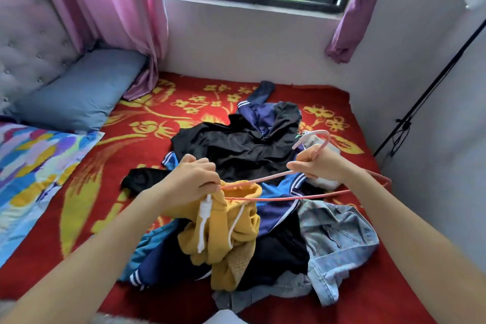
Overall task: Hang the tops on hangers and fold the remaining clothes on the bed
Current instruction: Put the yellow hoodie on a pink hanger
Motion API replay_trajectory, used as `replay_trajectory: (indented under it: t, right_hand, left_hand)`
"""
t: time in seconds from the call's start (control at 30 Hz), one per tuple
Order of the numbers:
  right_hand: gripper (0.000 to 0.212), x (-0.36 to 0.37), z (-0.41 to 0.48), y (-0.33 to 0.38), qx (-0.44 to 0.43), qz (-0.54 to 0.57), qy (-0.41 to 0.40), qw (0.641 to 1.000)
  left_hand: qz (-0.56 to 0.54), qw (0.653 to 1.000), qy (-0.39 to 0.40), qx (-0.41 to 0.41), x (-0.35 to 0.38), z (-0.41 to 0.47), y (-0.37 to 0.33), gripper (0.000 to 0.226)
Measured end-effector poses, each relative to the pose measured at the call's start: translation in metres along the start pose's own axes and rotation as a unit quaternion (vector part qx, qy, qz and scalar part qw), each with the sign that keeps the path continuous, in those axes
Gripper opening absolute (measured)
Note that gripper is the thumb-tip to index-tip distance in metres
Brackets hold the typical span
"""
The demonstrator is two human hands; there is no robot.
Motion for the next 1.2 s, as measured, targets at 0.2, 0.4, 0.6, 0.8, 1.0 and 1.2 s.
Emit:
replay_trajectory:
  t: [0.2,0.4,0.6,0.8,1.0,1.2]
  right_hand:
    - [0.045,-0.039,0.01,0.034,-0.063,0.054,0.015,0.996]
    - [0.044,-0.022,0.018,0.042,-0.065,0.123,0.039,0.99]
    - [0.056,-0.067,0.002,0.015,-0.052,0.121,0.016,0.991]
    - [0.046,-0.015,-0.004,0.048,-0.106,0.032,0.02,0.994]
    - [0.052,0.034,-0.024,0.006,0.07,0.362,-0.19,0.91]
    - [0.062,0.012,-0.036,-0.024,0.131,0.476,-0.233,0.838]
  left_hand:
    - [-0.056,0.995,-0.026,0.075,-0.035,0.042,-0.031,0.032]
    - [-0.133,0.989,-0.012,0.069,-0.047,0.066,-0.054,0.035]
    - [-0.136,0.99,-0.024,0.024,-0.056,0.045,-0.023,0.055]
    - [-0.167,0.98,-0.025,0.108,-0.05,0.081,-0.066,0.034]
    - [-0.138,0.988,-0.056,0.042,-0.043,0.052,-0.042,0.043]
    - [-0.27,0.862,-0.008,-0.429,-0.038,-0.011,0.038,0.121]
Point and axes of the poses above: each hand's wrist, its own z-axis towards the middle knuckle, its own x-axis out of the palm, y = z × x, the point moved 2 cm from there along z, towards the middle knuckle, and after that the axes turned 13 degrees about -y, right-handed, at the moved point
